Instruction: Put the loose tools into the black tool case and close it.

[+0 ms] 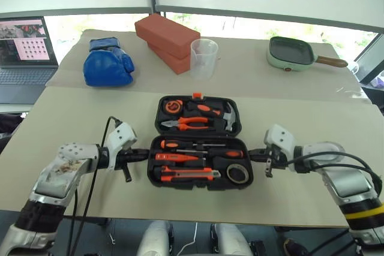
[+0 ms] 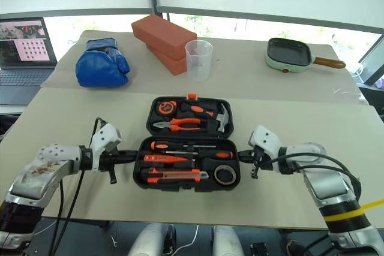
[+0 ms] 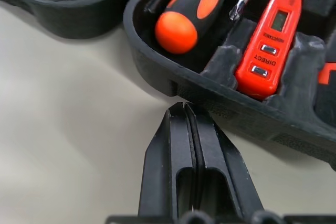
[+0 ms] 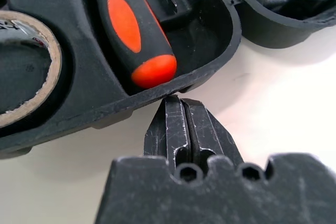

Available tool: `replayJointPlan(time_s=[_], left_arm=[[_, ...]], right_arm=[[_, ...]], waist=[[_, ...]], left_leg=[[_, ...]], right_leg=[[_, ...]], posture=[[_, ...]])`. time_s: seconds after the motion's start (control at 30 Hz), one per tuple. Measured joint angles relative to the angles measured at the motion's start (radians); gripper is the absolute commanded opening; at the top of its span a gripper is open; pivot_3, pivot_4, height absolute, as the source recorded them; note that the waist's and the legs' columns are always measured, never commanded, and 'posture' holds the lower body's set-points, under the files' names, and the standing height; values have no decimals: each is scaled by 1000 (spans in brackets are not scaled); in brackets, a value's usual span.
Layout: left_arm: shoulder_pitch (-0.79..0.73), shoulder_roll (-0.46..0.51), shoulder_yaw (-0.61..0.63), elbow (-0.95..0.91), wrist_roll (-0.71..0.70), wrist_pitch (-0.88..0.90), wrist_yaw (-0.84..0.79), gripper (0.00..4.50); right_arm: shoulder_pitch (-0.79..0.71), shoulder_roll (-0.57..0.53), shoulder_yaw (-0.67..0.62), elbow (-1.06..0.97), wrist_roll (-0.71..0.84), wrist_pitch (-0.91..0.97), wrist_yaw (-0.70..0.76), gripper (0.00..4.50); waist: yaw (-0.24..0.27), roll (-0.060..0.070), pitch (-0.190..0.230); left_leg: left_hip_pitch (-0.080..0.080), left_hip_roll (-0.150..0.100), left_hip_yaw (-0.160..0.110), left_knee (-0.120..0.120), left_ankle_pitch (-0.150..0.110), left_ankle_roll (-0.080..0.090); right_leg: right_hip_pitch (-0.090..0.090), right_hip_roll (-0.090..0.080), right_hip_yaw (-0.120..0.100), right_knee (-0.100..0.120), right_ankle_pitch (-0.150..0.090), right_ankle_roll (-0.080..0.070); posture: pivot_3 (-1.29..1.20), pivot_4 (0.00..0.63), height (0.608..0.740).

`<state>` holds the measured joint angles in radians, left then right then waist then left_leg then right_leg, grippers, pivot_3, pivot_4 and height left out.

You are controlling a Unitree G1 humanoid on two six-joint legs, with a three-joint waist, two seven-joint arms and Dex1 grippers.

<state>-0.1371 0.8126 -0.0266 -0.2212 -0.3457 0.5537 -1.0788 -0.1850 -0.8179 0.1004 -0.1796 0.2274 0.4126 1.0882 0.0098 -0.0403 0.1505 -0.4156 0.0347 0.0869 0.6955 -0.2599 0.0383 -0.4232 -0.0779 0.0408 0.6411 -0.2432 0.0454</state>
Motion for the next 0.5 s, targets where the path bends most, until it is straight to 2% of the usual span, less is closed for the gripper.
replayJointPlan(time_s=[0.33, 0.43, 0.5], left_arm=[[158, 26, 57, -118, -3, -19, 10, 81], [182, 26, 72, -138, -21, 14, 30, 733], [194, 28, 82, -148, -39, 33, 31, 1433]], right_arm=[[170, -38, -40, -159, 36, 8, 19, 0], [171, -38, -43, -167, 34, 44, -13, 0], [172, -44, -54, -165, 34, 71, -26, 583]], waist=[[1, 0, 0], [0, 0, 0], [-1, 0, 0]], left_leg=[[2, 0, 0, 0, 0, 0], [3, 0, 0, 0, 0, 0], [3, 1, 1, 0, 0, 0]], right_leg=[[1, 0, 0, 0, 0, -1], [2, 0, 0, 0, -1, -1], [2, 0, 1, 1, -1, -1]], posture=[[0, 150, 738], [0, 150, 738], [0, 150, 738]])
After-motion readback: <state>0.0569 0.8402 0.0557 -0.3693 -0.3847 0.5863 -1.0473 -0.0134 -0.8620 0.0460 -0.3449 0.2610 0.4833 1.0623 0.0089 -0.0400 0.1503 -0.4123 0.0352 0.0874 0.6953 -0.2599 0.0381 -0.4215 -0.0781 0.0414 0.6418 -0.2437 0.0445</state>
